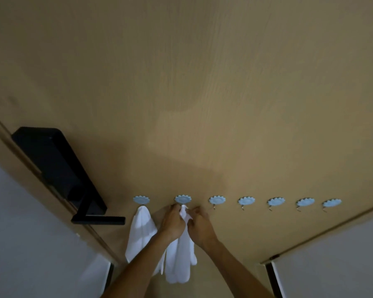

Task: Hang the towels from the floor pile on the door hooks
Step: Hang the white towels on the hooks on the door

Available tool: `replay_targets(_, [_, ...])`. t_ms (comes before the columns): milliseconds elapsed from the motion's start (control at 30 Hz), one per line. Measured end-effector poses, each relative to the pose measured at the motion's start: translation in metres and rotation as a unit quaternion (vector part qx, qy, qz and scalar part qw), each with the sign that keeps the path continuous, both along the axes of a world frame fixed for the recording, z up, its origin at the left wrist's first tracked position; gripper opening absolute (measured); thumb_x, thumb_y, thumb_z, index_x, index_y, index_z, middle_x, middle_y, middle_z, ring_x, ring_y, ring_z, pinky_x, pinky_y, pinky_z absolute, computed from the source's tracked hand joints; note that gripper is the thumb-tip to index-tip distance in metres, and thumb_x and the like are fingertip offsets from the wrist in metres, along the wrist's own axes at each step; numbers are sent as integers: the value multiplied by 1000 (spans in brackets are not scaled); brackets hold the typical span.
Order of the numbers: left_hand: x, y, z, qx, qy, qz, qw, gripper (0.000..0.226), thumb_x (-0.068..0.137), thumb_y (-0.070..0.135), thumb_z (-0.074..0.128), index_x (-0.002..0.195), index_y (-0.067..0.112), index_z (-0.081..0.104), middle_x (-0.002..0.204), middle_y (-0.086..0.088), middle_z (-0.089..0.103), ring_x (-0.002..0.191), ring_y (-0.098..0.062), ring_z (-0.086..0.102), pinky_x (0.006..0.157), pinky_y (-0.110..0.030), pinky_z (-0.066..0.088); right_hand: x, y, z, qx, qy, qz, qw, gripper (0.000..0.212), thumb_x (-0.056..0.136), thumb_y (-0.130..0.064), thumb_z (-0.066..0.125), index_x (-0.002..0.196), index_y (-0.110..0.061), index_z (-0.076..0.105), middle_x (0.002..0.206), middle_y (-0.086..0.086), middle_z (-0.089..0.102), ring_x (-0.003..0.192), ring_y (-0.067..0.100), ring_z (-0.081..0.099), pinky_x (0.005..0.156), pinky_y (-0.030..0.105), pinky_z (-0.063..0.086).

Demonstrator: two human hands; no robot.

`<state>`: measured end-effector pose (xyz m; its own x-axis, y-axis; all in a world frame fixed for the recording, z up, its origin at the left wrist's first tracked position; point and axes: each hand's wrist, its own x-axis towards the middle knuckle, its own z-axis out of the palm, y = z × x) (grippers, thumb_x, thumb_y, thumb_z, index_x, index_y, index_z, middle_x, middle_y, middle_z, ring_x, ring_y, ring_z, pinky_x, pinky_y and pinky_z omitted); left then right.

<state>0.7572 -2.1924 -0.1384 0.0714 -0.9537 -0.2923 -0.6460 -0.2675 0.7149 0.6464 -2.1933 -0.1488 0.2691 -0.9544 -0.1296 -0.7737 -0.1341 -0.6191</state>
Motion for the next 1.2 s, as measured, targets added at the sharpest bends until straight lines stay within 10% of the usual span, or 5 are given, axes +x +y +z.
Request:
replay_targets(233, [17,3,-3,48,93,26,994,23,99,17,39,77,20,44,81,6,50,91,-16,53,65,-14,32,10,-4,5,123,-72,-4,990,41,91,-6,40,128,-16,51,125,8,61,114,23,56,78,19,36])
replay_targets(533, [6,5,11,62,6,-44,997,37,102,27,29,130,10,47,139,-9,47,131,-21,42,111,-28,30,-7,-2,8,94,-5,23,995,43,92,-7,41,134,-8,49,136,11,53,126,26,48,98,19,33])
replay_targets(867, [11,17,11,26,-101,-51,993,46,96,8,42,142,11,34,145,-8,40,136,-22,37,112,-28,30,-12,6,14,104,32,24,994,44,93,-13,42,136,-6,44,137,16,50,127,29,45,103,29,34])
replay_targets(1200, [-12,38,9,-85,-345,-146,923,40,98,35,31,134,17,37,138,-5,42,128,-20,38,109,-31,28,-29,32,12,32,129,-14,991,46,98,-34,38,139,-15,40,140,9,43,127,28,41,102,35,37])
